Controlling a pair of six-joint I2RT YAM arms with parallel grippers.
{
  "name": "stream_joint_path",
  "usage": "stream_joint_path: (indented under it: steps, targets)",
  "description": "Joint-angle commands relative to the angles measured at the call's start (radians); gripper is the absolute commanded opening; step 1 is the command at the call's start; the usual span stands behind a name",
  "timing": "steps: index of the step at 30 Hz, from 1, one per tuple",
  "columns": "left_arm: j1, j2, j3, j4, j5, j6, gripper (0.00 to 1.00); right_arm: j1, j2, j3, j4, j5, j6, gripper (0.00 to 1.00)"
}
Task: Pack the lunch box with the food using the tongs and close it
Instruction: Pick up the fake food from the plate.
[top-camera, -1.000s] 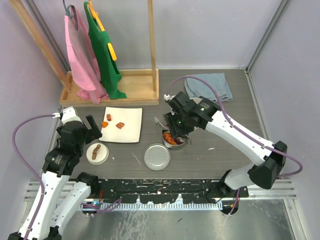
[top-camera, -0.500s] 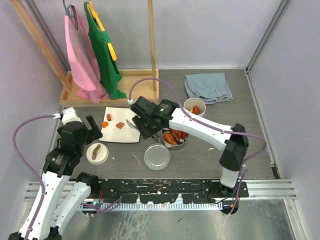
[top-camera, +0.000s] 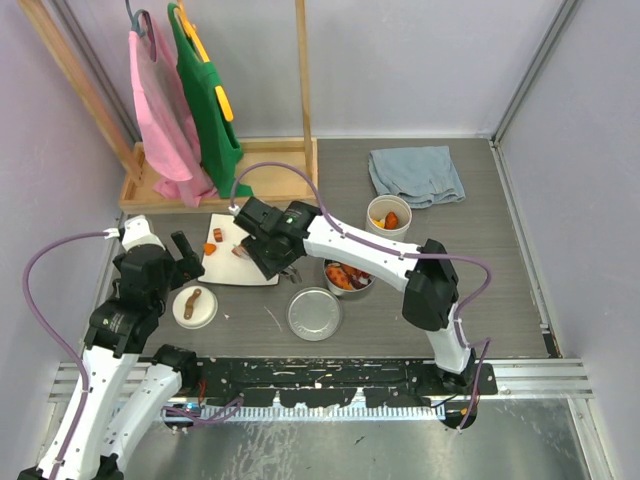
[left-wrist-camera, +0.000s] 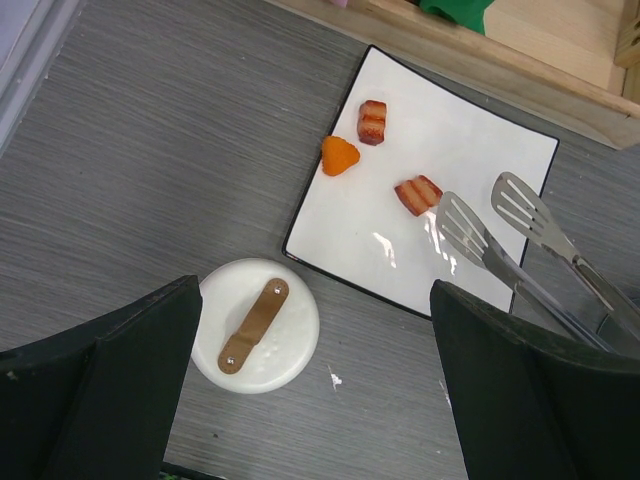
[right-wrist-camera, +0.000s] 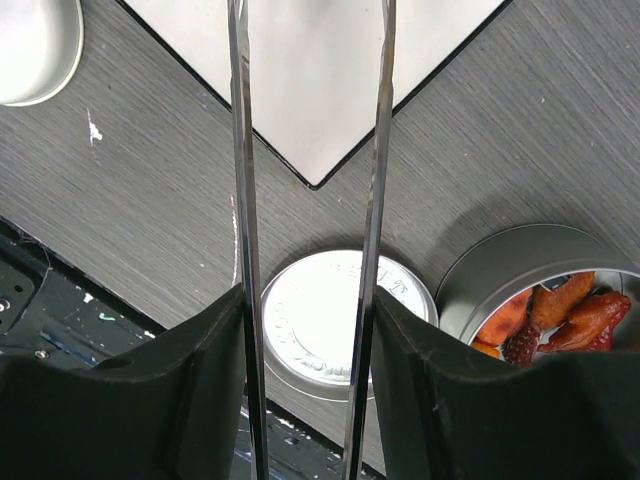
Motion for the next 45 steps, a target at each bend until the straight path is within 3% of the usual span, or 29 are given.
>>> stream_joint_path:
  steps: [1,27,45]
  targets:
    - [0.004,-0.002,0.011,0.029,-0.002,0.009,0.98,-0.001,0.004,0.057,0.042,0.015,-0.028,0.53]
    - [0.004,-0.032,-0.004,0.036,0.011,0.029,0.98,-0.001,0.182,0.2,0.006,0.001,-0.077,0.52]
    - [0.004,-0.03,-0.005,0.035,0.002,0.021,0.98,-0.001,0.155,0.174,0.014,0.012,-0.073,0.46]
